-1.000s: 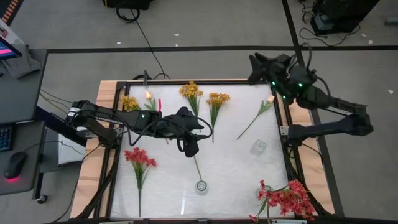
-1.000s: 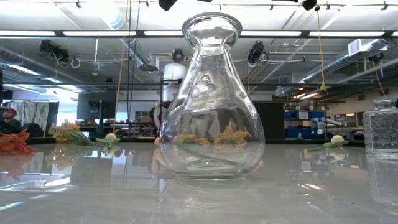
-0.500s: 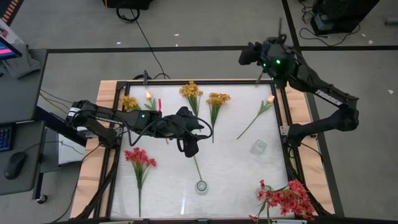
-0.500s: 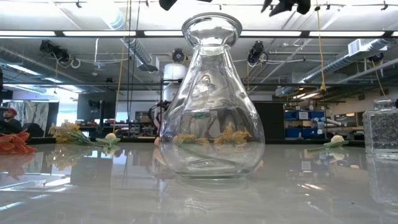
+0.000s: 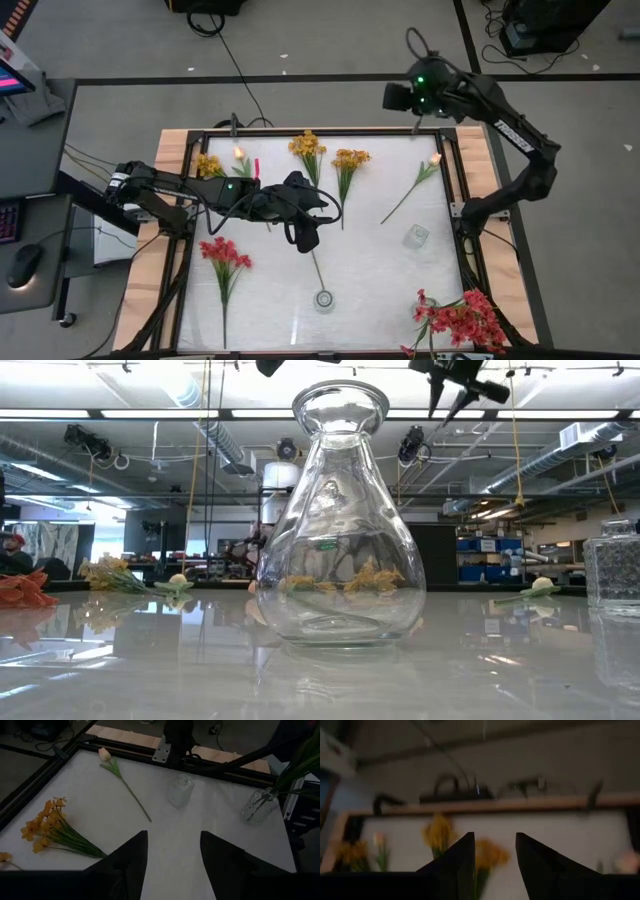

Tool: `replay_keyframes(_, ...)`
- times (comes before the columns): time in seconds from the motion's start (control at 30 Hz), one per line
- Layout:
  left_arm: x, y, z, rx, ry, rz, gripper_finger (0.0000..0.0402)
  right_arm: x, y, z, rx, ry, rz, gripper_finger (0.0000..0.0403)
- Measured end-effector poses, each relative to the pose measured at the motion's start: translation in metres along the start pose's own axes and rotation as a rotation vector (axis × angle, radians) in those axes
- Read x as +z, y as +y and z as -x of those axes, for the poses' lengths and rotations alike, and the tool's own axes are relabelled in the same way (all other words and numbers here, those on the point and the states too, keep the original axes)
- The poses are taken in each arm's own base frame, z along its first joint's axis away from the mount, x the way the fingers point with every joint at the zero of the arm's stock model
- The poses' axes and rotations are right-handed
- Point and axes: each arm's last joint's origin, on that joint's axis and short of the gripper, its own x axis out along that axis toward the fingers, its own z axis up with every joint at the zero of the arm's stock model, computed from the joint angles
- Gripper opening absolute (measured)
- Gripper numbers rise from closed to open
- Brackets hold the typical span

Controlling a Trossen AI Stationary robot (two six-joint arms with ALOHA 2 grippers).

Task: Sort flowers into vase by color
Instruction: Put the top right light pink flower into the top transparent vase

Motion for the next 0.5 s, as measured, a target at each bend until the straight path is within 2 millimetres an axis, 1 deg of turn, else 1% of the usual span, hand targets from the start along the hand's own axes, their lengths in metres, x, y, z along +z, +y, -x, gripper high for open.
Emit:
replay_keyframes(0.1, 0.0, 0.0, 0.0, 0.0, 0.0, 0.0, 0.0188, -0.006, -0.002, -0.012, -0.048, 0.132, -0.003, 0.0152)
replay_keyframes(0.2, 0.0, 0.0, 0.0, 0.0, 0.0, -0.005, 0.0188, -0.011, -0.005, -0.018, -0.099, 0.211, 0.016, 0.0152)
replay_keyframes(0.33, 0.0, 0.0, 0.0, 0.0, 0.0, -0.016, 0.0188, -0.016, -0.008, -0.019, -0.142, 0.284, 0.02, 0.0152)
replay_keyframes(0.5, 0.0, 0.0, 0.0, 0.0, 0.0, -0.013, 0.0188, -0.022, -0.015, -0.016, -0.187, 0.384, 0.032, 0.0152)
